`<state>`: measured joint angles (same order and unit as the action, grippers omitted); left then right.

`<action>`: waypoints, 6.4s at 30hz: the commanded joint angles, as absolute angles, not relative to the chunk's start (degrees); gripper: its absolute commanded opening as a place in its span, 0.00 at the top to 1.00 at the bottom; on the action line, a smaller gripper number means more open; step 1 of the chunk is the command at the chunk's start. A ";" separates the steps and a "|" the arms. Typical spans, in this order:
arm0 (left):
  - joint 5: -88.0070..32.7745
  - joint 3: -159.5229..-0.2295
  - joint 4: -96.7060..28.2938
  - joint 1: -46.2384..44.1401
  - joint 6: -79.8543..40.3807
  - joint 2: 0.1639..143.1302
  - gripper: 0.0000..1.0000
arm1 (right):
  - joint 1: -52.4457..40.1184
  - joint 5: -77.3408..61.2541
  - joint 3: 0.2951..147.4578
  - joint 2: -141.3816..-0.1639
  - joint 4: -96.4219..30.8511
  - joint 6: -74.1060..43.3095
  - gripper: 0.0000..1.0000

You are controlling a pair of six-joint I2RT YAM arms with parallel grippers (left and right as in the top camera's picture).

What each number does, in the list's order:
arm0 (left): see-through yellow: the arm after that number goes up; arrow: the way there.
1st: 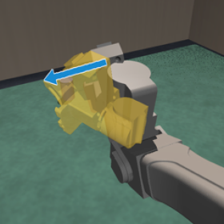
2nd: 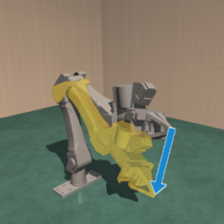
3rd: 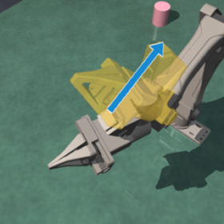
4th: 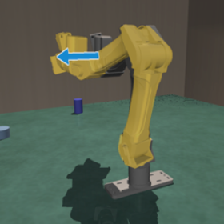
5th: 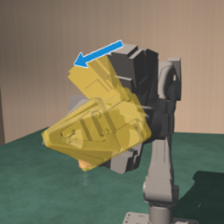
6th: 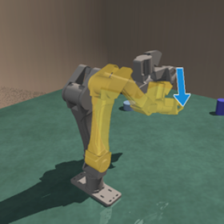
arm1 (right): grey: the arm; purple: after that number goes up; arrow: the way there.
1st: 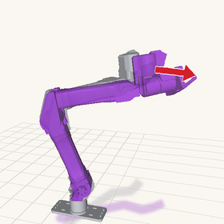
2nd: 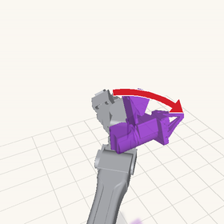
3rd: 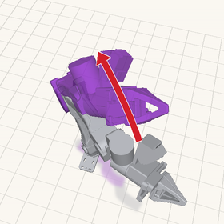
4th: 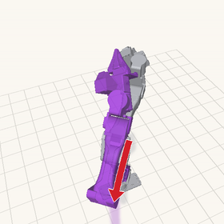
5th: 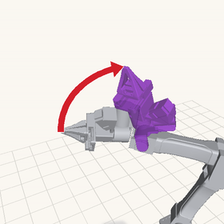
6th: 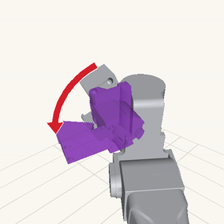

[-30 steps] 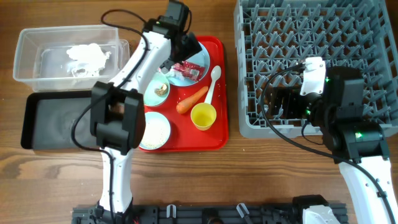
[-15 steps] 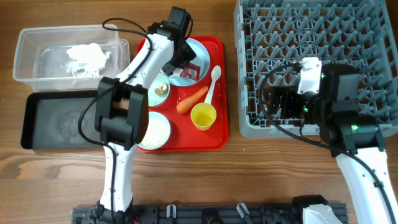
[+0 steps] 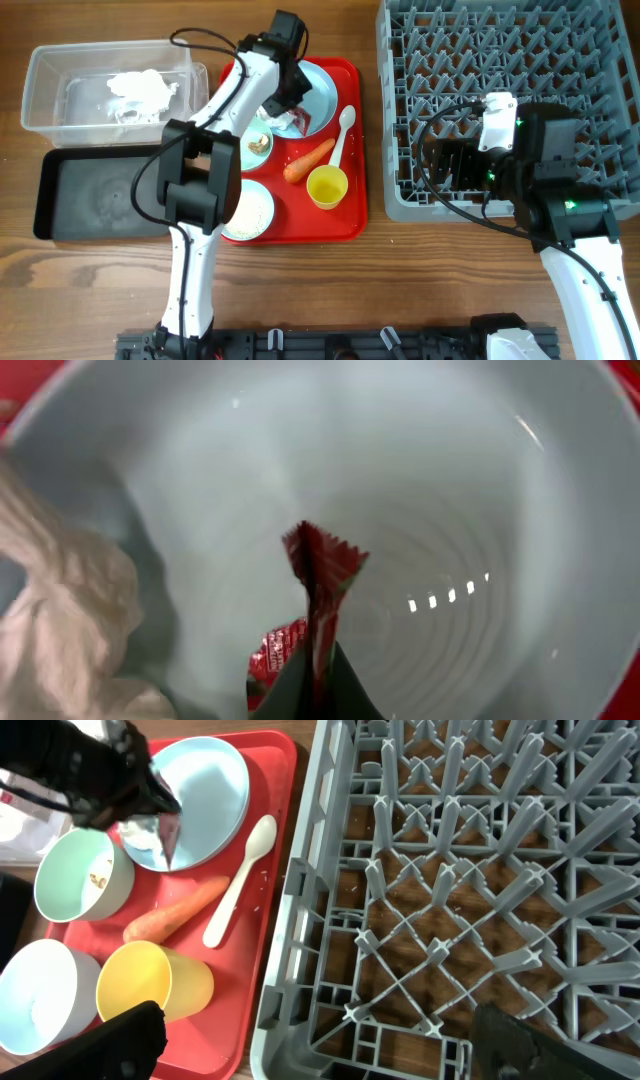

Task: Sort waste into correct bins and load items into the dishwasher rack
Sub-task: 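Grasp the red wrapper from the plate with the left gripper, then carry the red wrapper left and release it into the clear bin, then grasp the green bowl with the left gripper and lift it, then tip the green bowl over the black tray to dump the food scrap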

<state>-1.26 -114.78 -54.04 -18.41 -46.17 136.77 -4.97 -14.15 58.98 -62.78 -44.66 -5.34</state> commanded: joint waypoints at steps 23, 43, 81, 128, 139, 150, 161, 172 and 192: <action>4.12 -124.81 -68.07 -3.90 -20.82 126.76 0.00 | -4.80 -15.14 59.90 -63.18 -43.33 -6.59 0.00; 3.07 -124.68 -71.77 -22.28 -12.67 140.59 0.50 | -4.80 -15.14 59.88 -63.22 -44.45 -7.55 0.00; 4.14 -128.09 -69.63 3.68 -20.25 117.58 0.96 | -4.80 -15.14 59.88 -63.55 -44.60 -7.66 0.00; -2.72 -85.36 -56.75 -17.91 -16.73 116.38 0.81 | -4.80 -15.16 59.88 -63.55 -42.96 -7.68 0.00; -2.98 -85.97 -56.21 -17.89 -16.93 114.21 0.96 | -4.80 -15.35 59.88 -63.55 -43.55 -7.88 0.00; -7.05 -94.15 -69.73 -9.96 -17.17 95.90 0.96 | -4.80 -15.35 59.88 -63.55 -43.29 -7.92 0.00; -39.75 -89.82 -73.78 25.34 2.15 98.06 0.96 | -4.80 -15.35 59.88 -63.55 -43.38 -7.90 0.00; -68.45 -79.66 -74.30 45.21 19.33 110.69 0.96 | -4.80 -15.38 59.88 -63.55 -43.46 -7.92 0.00; -77.19 -79.66 -74.00 51.75 8.32 113.06 0.96 | -4.82 -15.59 59.88 -63.55 -43.77 -8.10 0.00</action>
